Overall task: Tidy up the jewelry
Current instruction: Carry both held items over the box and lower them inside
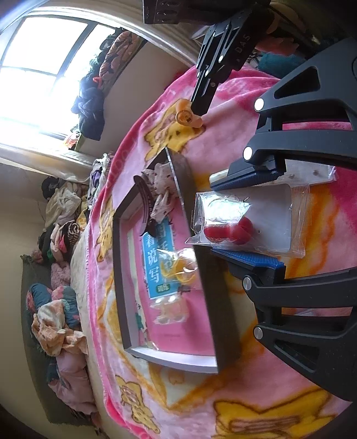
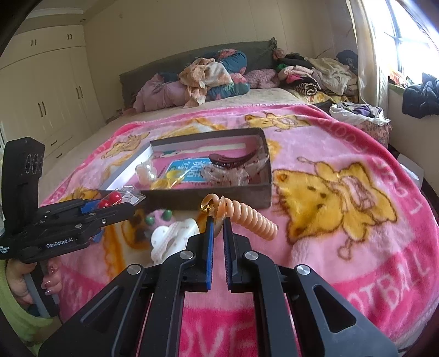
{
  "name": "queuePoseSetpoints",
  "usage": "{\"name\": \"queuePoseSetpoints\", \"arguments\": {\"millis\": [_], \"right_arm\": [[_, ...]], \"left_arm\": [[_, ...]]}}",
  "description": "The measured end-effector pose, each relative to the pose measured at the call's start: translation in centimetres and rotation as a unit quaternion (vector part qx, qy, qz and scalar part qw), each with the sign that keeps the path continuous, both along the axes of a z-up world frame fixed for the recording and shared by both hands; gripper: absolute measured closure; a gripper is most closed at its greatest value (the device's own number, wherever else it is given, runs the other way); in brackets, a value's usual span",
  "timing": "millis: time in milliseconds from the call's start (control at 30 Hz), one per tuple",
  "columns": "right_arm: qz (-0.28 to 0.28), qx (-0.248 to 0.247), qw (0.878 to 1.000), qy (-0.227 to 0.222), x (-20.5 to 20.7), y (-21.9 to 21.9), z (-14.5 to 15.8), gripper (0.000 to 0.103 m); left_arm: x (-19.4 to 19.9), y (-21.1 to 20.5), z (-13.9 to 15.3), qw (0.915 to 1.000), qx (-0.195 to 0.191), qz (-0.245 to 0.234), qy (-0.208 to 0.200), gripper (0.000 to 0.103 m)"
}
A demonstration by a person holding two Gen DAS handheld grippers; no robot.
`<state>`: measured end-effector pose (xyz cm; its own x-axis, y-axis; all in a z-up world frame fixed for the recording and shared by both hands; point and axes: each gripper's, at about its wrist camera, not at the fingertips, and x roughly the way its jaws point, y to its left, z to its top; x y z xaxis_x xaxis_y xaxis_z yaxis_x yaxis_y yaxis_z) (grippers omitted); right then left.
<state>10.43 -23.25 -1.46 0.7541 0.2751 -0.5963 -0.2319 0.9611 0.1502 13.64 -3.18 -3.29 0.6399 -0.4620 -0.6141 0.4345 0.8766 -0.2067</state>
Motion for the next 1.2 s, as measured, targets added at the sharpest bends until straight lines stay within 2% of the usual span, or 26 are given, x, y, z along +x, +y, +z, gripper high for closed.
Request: {"name": "queuePoseSetpoints", "arguments": {"millis": [567,1200], "right_arm": [[0.012,-0.005,1.0,-0.017,3.3,1.3,1.9,0.096],[0.023,-0.016,0.999,-0.044,7.6,2.3,3.9,0.096]], "left_arm": [[3.9,1.3,1.8,0.999,-0.024,0.029,-0.023,0.071],[7.5,2.0,2.3,0.9975,-0.013,0.057,-0.041,0.071]]}}
